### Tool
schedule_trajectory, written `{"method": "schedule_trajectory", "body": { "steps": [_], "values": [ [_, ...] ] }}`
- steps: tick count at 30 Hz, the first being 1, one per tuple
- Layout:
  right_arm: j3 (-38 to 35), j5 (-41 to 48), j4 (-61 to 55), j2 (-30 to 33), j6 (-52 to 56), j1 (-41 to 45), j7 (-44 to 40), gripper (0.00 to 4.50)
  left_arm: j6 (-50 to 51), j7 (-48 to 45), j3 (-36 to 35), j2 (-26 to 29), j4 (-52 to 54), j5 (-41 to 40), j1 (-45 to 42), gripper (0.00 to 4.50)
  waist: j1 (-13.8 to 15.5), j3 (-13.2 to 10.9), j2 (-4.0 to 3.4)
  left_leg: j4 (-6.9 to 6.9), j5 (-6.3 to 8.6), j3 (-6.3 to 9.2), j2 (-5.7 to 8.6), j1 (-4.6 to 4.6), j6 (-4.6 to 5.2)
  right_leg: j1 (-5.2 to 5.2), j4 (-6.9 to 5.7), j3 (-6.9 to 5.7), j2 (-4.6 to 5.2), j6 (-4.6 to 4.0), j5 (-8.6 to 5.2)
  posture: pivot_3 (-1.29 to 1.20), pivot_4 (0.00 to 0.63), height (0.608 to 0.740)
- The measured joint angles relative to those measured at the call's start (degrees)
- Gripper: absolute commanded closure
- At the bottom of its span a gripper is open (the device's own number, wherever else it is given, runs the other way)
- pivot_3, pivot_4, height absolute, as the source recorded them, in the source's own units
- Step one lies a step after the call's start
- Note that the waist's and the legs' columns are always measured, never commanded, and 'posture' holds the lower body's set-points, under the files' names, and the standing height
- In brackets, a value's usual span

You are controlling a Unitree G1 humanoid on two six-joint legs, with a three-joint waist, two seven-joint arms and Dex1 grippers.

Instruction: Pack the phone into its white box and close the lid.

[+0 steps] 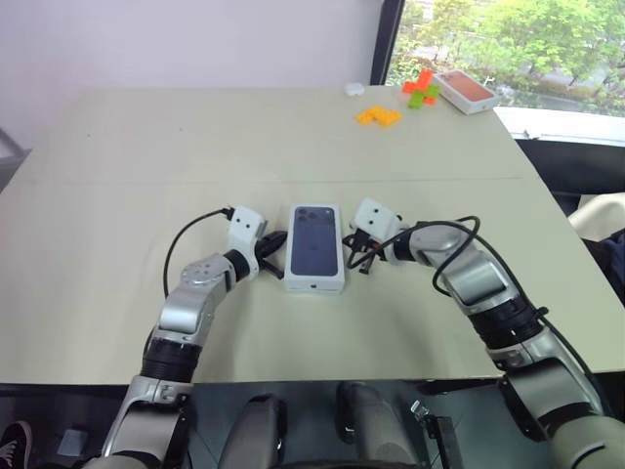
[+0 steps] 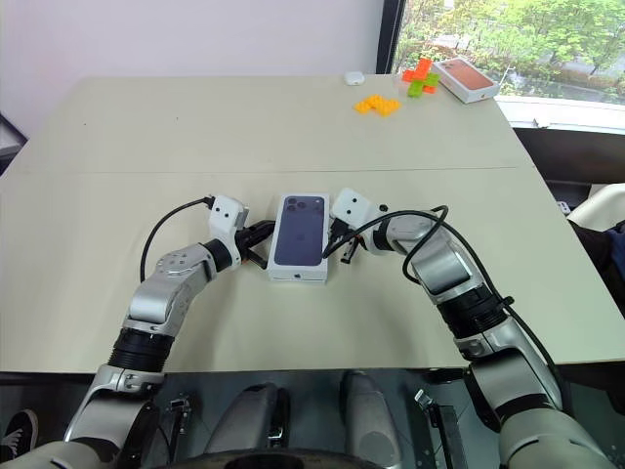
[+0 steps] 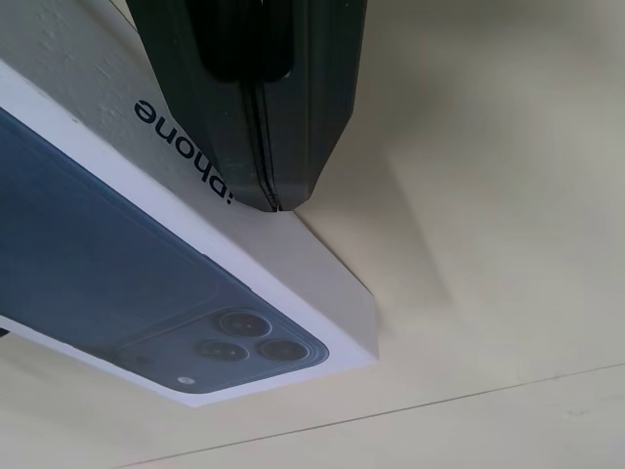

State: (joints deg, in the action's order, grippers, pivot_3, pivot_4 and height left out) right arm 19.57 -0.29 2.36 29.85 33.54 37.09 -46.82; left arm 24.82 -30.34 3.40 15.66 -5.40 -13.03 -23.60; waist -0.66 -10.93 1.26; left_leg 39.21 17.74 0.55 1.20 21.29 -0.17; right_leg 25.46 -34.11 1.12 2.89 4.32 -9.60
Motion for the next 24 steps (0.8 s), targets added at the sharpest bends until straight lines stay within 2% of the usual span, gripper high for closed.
{"method": "schedule_trajectory", "body": {
  "steps": [24],
  "values": [
    [-1.98, 1.66, -3.53, 0.12, 3.64, -0.88, -1.95, 4.48, 1.22, -0.52, 1.33, 1.79, 6.62, 1.08, 3.24, 4.5, -0.05, 0.0, 0.0, 0.0, 0.0, 0.0, -0.01, 0.0, 0.0, 0.0, 0.01, 0.0, 0.0, 0.0, 0.0, 0.0, 0.15, 0.74]
  ]
}}
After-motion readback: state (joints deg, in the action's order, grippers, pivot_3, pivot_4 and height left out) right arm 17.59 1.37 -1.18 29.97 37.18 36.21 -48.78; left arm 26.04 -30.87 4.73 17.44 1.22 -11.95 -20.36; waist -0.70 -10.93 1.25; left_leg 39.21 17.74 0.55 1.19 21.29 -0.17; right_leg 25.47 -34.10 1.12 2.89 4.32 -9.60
